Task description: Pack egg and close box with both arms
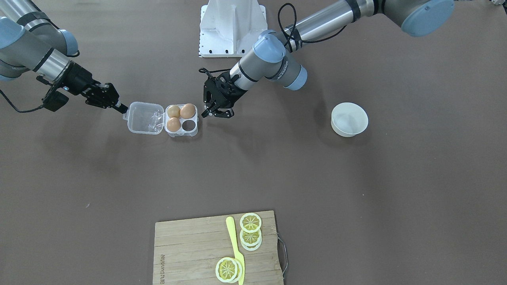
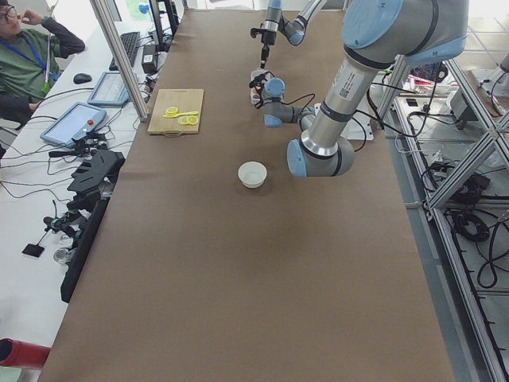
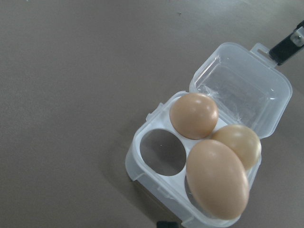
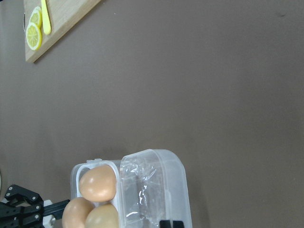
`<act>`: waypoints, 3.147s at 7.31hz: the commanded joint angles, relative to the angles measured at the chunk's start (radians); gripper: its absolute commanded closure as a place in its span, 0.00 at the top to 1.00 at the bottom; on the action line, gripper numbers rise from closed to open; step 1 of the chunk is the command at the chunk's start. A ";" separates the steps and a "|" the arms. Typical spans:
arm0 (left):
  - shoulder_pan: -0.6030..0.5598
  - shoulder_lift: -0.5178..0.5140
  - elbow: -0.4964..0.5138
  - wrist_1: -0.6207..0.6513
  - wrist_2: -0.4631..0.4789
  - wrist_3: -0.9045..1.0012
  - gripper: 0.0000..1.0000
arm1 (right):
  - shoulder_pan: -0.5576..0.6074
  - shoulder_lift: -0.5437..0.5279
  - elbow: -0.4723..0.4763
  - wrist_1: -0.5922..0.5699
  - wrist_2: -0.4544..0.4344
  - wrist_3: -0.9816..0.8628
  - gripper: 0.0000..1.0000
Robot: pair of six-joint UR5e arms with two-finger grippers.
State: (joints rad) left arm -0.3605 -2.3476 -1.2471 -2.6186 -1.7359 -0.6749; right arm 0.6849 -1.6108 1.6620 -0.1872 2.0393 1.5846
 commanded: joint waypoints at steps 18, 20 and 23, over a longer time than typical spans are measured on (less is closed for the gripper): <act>0.035 -0.041 0.018 0.054 0.044 -0.002 0.00 | 0.036 0.026 0.101 -0.090 0.044 0.012 0.00; 0.035 -0.055 0.018 0.087 0.061 -0.002 0.00 | 0.038 0.060 0.101 -0.127 0.045 0.012 0.00; 0.035 -0.056 0.018 0.089 0.067 0.000 0.00 | 0.038 0.064 0.101 -0.129 0.045 0.012 0.00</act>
State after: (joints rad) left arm -0.3252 -2.4031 -1.2288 -2.5306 -1.6711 -0.6762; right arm 0.7224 -1.5497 1.7625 -0.3146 2.0846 1.5969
